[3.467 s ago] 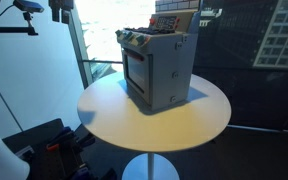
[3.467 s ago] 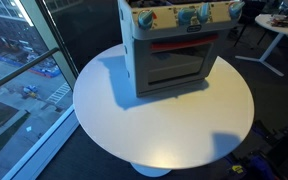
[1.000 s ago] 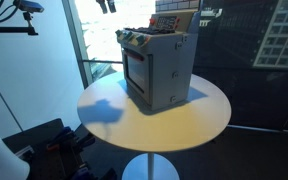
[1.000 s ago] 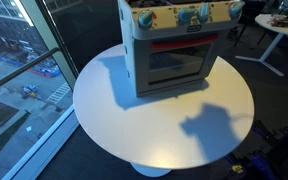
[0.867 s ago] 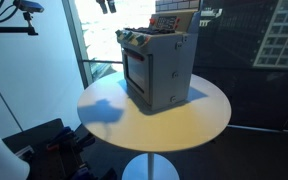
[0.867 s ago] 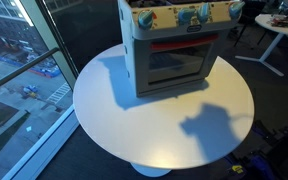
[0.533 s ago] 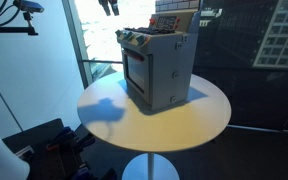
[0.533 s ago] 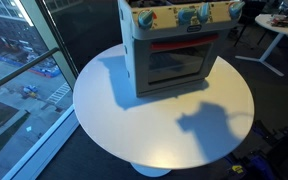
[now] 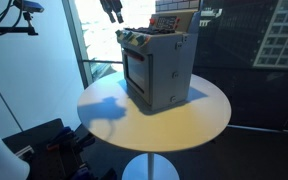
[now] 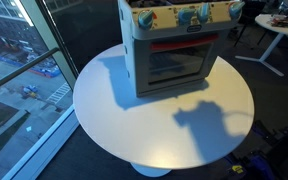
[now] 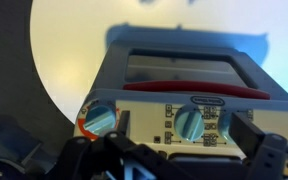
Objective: Turn the third knob from the left clockwise
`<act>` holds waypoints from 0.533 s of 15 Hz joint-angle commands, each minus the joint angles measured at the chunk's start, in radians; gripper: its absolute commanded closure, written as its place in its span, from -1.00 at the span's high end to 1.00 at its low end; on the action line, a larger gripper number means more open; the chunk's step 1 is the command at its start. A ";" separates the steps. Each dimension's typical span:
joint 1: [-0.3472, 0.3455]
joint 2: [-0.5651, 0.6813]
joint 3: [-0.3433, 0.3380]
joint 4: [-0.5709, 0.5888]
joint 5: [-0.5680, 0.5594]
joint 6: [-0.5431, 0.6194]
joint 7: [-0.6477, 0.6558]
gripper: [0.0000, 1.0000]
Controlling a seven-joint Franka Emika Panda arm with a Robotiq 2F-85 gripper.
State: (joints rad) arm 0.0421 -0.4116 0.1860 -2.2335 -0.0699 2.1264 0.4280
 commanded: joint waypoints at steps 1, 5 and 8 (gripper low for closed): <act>-0.025 0.015 0.022 -0.012 -0.047 0.047 0.050 1.00; -0.031 0.046 0.030 -0.009 -0.073 0.072 0.080 1.00; -0.029 0.065 0.034 -0.006 -0.082 0.086 0.096 1.00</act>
State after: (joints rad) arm 0.0255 -0.3640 0.2045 -2.2485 -0.1246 2.1930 0.4867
